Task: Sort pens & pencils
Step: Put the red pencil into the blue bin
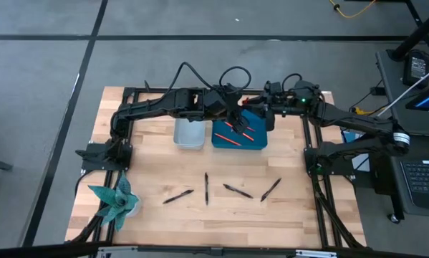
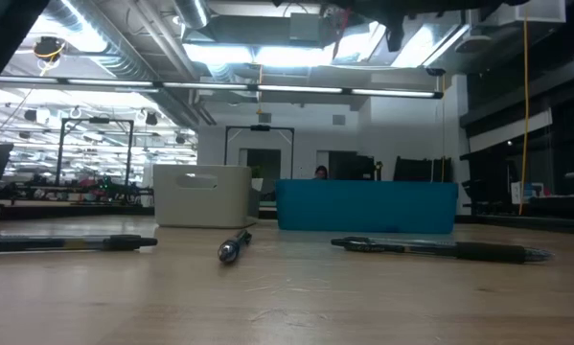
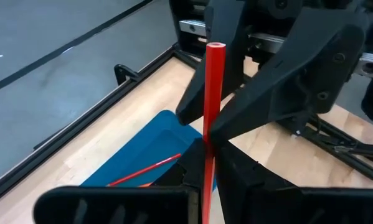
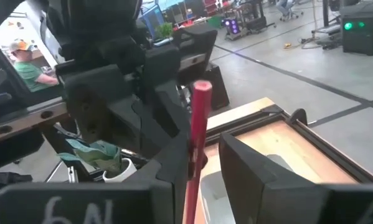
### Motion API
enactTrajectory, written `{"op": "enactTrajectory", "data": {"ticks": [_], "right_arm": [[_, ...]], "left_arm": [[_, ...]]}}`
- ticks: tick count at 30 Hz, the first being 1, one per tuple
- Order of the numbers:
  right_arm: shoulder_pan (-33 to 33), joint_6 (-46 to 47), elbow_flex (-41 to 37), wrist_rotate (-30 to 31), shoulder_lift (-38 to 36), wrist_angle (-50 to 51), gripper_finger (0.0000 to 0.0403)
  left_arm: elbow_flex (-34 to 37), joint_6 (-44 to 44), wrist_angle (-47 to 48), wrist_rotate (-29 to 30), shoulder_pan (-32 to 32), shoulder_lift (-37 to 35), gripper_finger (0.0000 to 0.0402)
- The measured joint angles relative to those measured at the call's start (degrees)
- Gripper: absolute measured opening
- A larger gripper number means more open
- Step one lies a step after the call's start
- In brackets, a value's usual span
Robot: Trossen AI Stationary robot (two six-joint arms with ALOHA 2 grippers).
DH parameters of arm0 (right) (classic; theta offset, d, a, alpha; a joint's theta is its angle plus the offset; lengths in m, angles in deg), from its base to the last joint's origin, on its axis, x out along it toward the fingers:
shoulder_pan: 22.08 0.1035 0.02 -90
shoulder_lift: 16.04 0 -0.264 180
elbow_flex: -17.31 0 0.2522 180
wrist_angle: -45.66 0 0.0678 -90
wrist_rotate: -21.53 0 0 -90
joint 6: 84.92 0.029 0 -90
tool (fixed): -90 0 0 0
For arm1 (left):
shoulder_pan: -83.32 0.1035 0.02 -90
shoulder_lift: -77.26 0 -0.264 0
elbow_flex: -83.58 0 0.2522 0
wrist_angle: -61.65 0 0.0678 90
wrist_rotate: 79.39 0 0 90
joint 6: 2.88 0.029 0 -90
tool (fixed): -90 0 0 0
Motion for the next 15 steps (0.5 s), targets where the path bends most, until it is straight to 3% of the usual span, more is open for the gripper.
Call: {"op": "enactTrajectory", "data": {"ticks": [15], "right_arm": [[0.0, 0.0, 0.0, -0.4, 0.6, -1.2, 0.0093]], "left_arm": [[0.0, 0.0, 0.8, -1.0, 0.0, 0.0, 0.0023]]}}
